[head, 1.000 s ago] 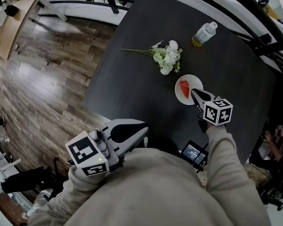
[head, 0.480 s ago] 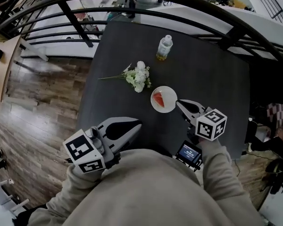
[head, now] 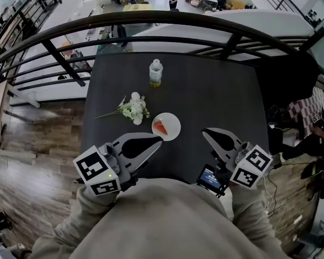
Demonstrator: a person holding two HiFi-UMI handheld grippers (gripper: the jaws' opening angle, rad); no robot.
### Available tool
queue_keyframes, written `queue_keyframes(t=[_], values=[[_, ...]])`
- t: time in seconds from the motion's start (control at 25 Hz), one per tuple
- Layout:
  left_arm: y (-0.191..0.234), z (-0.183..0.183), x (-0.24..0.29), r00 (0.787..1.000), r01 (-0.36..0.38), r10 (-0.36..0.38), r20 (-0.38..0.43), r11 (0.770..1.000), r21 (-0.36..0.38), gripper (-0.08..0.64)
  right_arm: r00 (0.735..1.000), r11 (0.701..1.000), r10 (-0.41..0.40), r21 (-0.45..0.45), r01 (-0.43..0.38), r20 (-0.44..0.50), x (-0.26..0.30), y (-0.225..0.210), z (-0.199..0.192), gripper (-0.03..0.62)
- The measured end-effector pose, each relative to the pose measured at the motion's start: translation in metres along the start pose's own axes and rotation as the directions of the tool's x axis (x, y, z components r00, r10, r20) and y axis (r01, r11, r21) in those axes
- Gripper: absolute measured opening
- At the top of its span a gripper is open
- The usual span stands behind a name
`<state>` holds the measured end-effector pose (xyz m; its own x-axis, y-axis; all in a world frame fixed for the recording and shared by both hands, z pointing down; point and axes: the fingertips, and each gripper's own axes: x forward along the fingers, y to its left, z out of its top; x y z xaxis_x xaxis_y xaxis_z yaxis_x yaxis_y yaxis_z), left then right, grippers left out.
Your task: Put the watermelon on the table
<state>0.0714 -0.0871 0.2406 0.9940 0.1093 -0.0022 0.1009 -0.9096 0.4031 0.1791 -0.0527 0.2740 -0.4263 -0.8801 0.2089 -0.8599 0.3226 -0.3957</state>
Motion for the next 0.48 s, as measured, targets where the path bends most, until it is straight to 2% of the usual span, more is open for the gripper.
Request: queue_keyframes(t=[0.12, 0.2, 0.32, 0.48], values=[[-0.011, 0.005, 0.014, 0.999, 0.046, -0.046, 0.012, 0.999, 0.003, 0.003, 0.999, 0.997, -0.014, -0.074, 0.016, 0.03, -0.021, 0.018, 0.022, 0.014], [-0.017, 0.004, 0.017, 0.997, 0.071, -0.071, -0.01, 0.997, 0.0, 0.003, 0.998, 0.996, -0.012, -0.082, 0.016, 0.06, -0.027, 0.027, 0.029, 0.014], [-0.016, -0.007, 0.014, 0.996, 0.083, -0.083, -0.042, 0.997, -0.013, 0.003, 0.998, 0.998, -0.007, -0.064, 0.011, 0.065, -0.025, 0.035, 0.018, 0.014], [-0.016, -0.016, 0.018, 0.994, 0.107, -0.107, -0.023, 0.994, -0.014, 0.003, 0.999, 0.998, -0.013, -0.067, 0.016, 0.049, -0.025, 0.034, 0.005, 0.014]])
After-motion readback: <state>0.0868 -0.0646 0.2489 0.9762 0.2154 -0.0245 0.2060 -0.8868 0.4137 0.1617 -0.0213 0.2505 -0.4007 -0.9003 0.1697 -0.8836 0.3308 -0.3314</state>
